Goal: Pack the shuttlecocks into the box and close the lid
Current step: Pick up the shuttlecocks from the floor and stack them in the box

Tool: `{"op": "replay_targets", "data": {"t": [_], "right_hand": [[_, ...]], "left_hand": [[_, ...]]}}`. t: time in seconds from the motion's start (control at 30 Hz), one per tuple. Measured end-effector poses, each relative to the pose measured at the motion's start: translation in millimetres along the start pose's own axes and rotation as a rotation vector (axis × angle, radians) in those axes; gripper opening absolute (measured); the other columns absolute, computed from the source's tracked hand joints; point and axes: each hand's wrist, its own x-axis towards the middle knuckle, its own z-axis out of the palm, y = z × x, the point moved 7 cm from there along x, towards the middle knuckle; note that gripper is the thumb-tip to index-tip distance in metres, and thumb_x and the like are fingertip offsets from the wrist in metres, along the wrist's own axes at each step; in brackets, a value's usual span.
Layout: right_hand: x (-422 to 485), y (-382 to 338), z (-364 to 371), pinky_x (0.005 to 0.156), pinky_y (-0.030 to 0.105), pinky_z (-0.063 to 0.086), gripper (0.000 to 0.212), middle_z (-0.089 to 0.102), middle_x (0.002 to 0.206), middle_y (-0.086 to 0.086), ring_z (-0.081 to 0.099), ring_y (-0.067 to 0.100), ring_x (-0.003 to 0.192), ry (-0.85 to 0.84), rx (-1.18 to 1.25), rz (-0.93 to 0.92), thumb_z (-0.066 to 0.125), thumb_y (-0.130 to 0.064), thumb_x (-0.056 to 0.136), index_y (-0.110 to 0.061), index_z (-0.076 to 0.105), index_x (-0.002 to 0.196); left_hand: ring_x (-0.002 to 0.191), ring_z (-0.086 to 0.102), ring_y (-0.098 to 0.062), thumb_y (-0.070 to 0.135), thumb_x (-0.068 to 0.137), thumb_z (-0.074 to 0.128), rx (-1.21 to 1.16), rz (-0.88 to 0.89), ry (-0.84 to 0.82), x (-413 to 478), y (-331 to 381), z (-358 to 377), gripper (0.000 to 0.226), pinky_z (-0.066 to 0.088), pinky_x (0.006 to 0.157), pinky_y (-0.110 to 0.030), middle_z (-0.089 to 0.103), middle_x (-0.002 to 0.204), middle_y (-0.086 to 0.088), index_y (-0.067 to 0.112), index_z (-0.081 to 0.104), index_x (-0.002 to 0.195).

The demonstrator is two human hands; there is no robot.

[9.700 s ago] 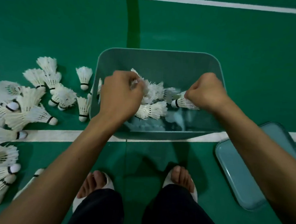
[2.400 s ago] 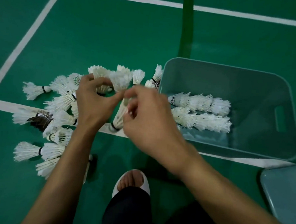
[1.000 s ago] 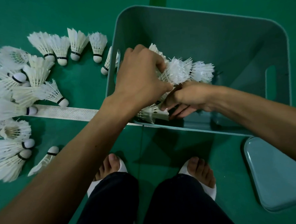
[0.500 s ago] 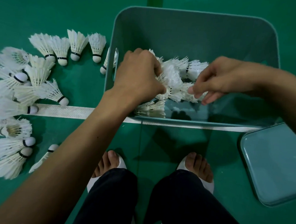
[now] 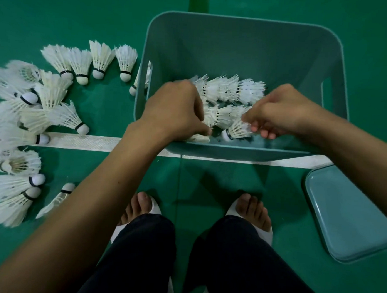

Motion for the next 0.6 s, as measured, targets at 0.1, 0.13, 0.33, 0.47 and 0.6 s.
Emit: {"op": "replay_targets", "data": {"t": [0.1,0.13,0.33,0.47,0.6], "right_hand": [[5.6,11.8,-0.7,0.040,0.022,0.048,0.015,0.071,0.067,0.016,0.057,0.017,0.042,-0.054,-0.017,0.087,0.072,-0.006,0.092,0.008,0.070,0.089],[8.9,14.0,3.5,0.040,0.021,0.049,0.014,0.072,0.067,0.015,0.058,0.016,0.041,-0.085,-0.020,0.119,0.071,-0.006,0.093,0.008,0.069,0.091],[32.7,11.9,41.5,0.060,0.033,0.062,0.023,0.078,0.087,0.020,0.072,0.028,0.065,-0.262,-0.111,0.215,0.067,-0.012,0.098,0.009,0.069,0.107],[47.4,8.5,45.8,0.061,0.032,0.064,0.019,0.078,0.078,0.017,0.074,0.025,0.060,-0.274,-0.109,0.242,0.066,-0.013,0.098,0.005,0.069,0.101],[53.3,17.2,52.2,0.056,0.028,0.062,0.014,0.078,0.078,0.015,0.072,0.021,0.056,-0.313,0.026,0.328,0.062,-0.009,0.098,0.001,0.067,0.092]], "left_hand": [[0.086,0.069,-0.017,0.031,0.074,0.088,-0.059,-0.038,0.120,0.9,-5.0,-15.8,0.011,0.055,0.077,-0.033,0.076,0.083,0.005,0.024,0.079,0.073],[0.082,0.069,-0.016,0.031,0.075,0.086,-0.083,-0.044,0.138,2.9,-4.6,-19.1,0.011,0.056,0.077,-0.034,0.076,0.080,0.005,0.024,0.078,0.072],[0.075,0.067,-0.016,0.034,0.075,0.086,-0.118,-0.039,0.124,19.3,1.2,-23.3,0.018,0.058,0.079,-0.037,0.074,0.075,0.007,0.028,0.074,0.063],[0.080,0.070,-0.017,0.032,0.075,0.086,-0.098,-0.035,0.054,27.9,-3.6,-15.9,0.017,0.059,0.082,-0.040,0.075,0.079,0.006,0.028,0.073,0.064],[0.079,0.069,-0.016,0.030,0.076,0.085,-0.091,-0.049,0.000,36.6,-11.9,-10.8,0.012,0.054,0.075,-0.034,0.074,0.078,0.007,0.026,0.076,0.069]]}}
